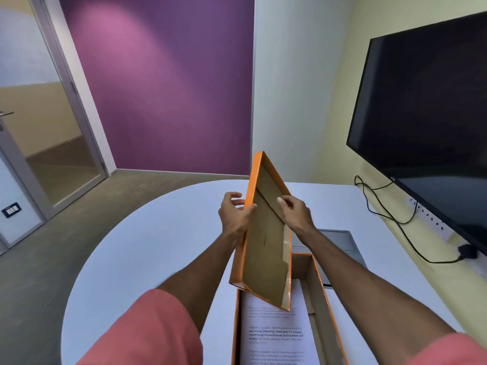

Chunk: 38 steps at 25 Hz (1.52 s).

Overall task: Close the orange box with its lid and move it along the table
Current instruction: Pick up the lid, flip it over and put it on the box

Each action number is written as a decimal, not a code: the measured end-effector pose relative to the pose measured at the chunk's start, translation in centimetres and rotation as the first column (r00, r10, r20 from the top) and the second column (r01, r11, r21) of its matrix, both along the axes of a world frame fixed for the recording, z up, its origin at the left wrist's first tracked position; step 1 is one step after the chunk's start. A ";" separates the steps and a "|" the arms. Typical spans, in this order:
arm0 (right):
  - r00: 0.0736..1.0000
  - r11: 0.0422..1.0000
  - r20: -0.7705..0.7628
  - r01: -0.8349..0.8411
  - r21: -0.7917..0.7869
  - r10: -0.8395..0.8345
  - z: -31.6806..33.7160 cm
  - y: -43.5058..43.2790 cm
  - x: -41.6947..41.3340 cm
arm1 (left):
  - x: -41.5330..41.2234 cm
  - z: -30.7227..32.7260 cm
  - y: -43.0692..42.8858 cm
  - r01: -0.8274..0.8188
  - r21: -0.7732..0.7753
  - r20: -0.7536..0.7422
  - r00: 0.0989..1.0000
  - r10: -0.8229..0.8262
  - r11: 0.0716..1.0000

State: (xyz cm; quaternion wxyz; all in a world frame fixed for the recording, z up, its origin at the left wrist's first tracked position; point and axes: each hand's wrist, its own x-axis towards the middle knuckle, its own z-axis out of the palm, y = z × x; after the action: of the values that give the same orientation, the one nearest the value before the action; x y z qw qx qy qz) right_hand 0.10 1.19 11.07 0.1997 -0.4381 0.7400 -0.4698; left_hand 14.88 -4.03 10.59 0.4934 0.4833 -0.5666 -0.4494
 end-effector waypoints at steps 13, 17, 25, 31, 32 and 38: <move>0.857 0.995 0.512 0.092 -0.046 -0.056 6.3 0.3 -0.5 | -0.4 -0.3 -0.8 0.306 0.157 -0.025 0.952 -0.306 0.939; 0.801 0.987 0.598 0.112 -0.112 -0.023 7.0 2.2 -2.8 | 1.5 -2.7 -2.5 0.347 0.393 0.141 0.892 -0.429 0.852; 0.715 0.988 0.699 0.102 -0.113 0.006 5.1 3.4 -4.8 | 3.6 -4.6 -2.4 0.273 0.467 0.064 0.938 -0.340 0.841; 0.908 0.993 0.407 0.113 -0.019 -0.096 1.1 3.8 -5.4 | 4.5 -5.3 -2.4 0.150 0.391 0.106 0.973 -0.207 0.908; 0.915 0.990 0.381 0.139 0.010 -0.133 0.3 4.0 -5.4 | 4.6 -5.4 -2.1 0.135 0.376 0.112 0.975 -0.189 0.917; 0.936 0.976 0.317 0.091 0.198 -0.151 -4.4 5.9 -5.2 | 3.6 -6.9 0.6 0.074 0.319 0.184 0.973 -0.138 0.945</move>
State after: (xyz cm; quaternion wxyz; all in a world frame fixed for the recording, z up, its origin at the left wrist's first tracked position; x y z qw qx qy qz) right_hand -5.14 7.13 6.72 0.3302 -0.2869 0.7610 -0.4791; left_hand 18.48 -3.39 3.65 0.3260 0.5668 -0.5619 -0.5067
